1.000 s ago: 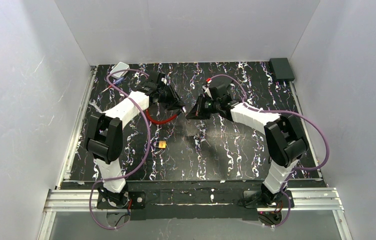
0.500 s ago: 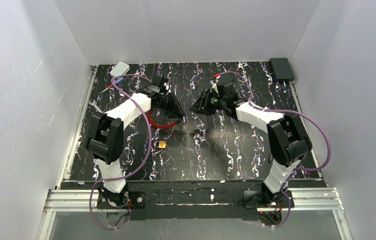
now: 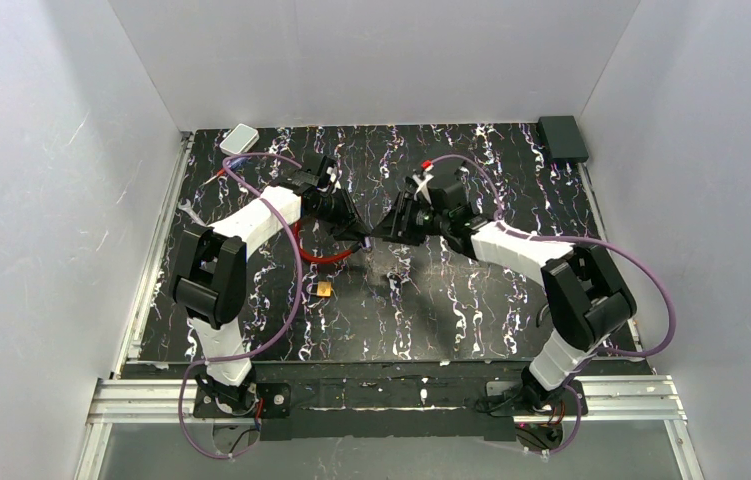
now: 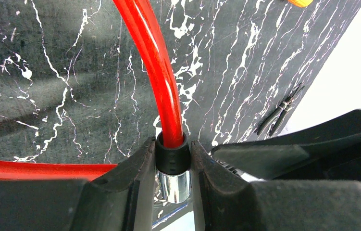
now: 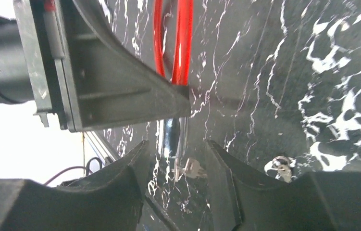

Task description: Unlock with the key

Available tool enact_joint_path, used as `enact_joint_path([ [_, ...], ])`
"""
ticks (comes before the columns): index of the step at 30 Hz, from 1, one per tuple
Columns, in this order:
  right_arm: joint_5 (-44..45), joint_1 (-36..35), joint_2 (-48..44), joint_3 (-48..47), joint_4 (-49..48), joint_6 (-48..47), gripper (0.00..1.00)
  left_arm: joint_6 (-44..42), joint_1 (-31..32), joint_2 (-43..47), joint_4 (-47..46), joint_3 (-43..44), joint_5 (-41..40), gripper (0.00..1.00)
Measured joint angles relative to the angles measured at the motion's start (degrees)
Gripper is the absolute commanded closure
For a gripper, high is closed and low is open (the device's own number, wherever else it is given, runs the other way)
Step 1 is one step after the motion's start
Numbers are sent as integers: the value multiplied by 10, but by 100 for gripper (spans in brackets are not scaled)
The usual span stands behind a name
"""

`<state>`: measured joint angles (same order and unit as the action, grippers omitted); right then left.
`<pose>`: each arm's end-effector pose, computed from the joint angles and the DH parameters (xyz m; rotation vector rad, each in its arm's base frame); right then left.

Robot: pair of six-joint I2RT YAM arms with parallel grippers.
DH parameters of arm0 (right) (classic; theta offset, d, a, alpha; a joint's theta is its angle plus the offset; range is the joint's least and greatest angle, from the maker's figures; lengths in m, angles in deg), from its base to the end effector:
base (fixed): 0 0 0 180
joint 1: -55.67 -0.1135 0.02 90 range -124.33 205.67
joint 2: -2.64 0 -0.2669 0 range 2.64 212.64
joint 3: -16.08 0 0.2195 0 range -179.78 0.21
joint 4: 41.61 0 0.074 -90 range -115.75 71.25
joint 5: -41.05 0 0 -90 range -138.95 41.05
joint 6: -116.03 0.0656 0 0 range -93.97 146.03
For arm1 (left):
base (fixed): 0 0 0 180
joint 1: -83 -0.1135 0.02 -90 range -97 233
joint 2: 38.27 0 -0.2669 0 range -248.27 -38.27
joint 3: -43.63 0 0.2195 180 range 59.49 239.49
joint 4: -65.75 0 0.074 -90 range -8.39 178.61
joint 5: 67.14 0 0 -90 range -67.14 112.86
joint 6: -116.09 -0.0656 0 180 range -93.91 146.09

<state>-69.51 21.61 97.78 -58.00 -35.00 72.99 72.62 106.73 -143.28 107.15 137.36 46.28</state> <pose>0.2925 0.2256 0.2376 0.0075 2.2619 1.1934 0.3426 -0.1791 0.2216 -0.3448 2.6562 -0.9722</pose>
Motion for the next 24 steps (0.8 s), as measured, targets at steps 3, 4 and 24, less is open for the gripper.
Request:
enact_joint_path([
  [3,8,-17,-6,14,1,-3,52,0,0,0,0,0,0,100],
  [4,10,-21,-9,18,1,-5,52,0,0,0,0,0,0,100],
  [24,45,-58,-18,26,4,-26,62,0,-3,0,1,-1,2,100],
])
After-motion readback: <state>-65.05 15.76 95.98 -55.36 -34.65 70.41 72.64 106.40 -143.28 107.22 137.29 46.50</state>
